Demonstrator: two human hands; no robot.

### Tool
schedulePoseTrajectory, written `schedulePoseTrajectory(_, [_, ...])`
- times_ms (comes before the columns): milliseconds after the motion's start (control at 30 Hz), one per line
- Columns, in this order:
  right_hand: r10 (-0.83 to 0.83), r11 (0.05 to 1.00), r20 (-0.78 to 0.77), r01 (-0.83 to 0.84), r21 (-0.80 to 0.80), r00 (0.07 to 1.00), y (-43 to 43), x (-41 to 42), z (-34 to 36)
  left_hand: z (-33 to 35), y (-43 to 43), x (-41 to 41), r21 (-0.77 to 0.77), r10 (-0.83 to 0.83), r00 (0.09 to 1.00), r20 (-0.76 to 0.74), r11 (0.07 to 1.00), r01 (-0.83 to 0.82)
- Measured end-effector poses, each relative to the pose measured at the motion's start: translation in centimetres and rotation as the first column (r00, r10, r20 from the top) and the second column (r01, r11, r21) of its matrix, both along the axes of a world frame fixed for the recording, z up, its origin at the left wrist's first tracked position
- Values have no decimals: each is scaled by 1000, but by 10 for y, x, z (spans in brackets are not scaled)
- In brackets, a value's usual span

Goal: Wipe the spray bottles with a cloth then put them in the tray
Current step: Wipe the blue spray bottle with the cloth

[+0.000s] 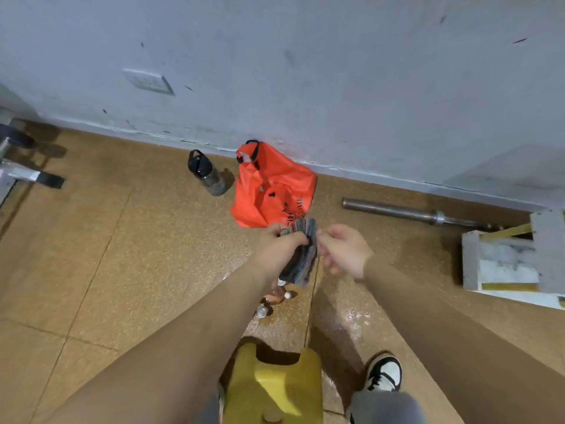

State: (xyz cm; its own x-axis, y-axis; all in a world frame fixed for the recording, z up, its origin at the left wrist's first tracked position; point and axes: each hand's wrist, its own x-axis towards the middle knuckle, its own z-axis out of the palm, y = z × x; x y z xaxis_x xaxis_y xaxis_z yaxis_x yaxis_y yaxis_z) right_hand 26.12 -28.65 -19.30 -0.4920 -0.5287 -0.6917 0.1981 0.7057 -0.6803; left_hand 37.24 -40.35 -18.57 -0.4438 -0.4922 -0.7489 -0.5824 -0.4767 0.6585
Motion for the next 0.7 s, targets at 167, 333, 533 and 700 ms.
schedulePoseTrajectory(167, [64,998,-20,-64,-16,998,-70,63,-111,-105,-53,62,-44,0,1000,-2,999,0])
schedulePoseTrajectory(333, [221,975,-84,-217,52,972,-77,74,-196,-194,-75,92,-127,-177,984,22,976,178])
schedulePoseTrajectory(533, [306,952,-142,-303,39,941,-82,82,-270,-267,-82,95,-292,-357,932,58,887,358])
schedulePoseTrajectory(700, [243,970,-171,-237,53,955,-78,98,-315,-314,-70,103,-354,-334,942,39,877,325])
